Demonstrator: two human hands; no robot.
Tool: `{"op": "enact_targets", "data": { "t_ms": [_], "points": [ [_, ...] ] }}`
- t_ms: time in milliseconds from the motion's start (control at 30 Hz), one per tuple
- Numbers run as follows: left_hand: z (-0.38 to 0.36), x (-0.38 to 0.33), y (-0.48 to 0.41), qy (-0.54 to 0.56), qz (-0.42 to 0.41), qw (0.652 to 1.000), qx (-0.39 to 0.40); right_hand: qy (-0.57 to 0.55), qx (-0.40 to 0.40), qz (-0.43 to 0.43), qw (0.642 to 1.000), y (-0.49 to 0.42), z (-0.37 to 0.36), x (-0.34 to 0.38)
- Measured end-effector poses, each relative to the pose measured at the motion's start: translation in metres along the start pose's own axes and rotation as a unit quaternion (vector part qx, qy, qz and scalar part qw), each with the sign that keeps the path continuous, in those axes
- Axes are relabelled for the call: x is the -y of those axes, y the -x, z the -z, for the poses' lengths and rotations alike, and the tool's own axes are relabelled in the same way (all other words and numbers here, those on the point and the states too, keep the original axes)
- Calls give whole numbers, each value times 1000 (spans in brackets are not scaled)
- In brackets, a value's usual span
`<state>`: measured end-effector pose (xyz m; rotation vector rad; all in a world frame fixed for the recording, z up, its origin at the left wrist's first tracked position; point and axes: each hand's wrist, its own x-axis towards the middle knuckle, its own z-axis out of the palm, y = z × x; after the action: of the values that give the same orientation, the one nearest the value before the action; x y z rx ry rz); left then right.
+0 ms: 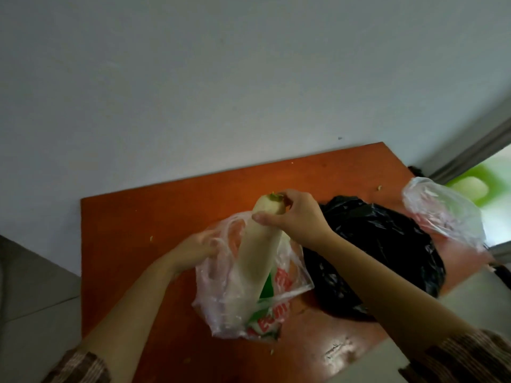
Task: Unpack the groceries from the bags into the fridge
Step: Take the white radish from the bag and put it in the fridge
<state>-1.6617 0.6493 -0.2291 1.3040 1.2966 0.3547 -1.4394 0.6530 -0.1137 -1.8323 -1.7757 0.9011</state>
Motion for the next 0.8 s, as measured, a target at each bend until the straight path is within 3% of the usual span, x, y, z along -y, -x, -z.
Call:
{"op": "enact_targets", "data": {
  "t_ms": [67,167,233,333,400,500,633,800],
  "points": [
    [3,-18,17,50,-67,995,-62,-9,-3,19,1000,10,8,1],
    [-22,-45,38,45,-146,988,-7,-34,-16,30,999,21,11,-4],
    [-48,-47,41,-24,-142,990,-1,-30,-28,37,998,28,12,-8],
    [-75,-46,41,-84,-100,990,-43,-30,-42,49,997,46,21,-18],
    [-86,-57,47,-120,-116,983,-71,-51,-62,53,995,64,36,-21],
    [-102,-99,64,-192,-189,954,-129,-107,-92,66,988,94,79,-22],
    [-144,-168,79,-164,-279,933,-159,-218,-156,93,959,141,153,-39],
    [-249,-243,97,-158,-362,906,-151,-243,-192,102,945,223,240,-99]
  ]
}}
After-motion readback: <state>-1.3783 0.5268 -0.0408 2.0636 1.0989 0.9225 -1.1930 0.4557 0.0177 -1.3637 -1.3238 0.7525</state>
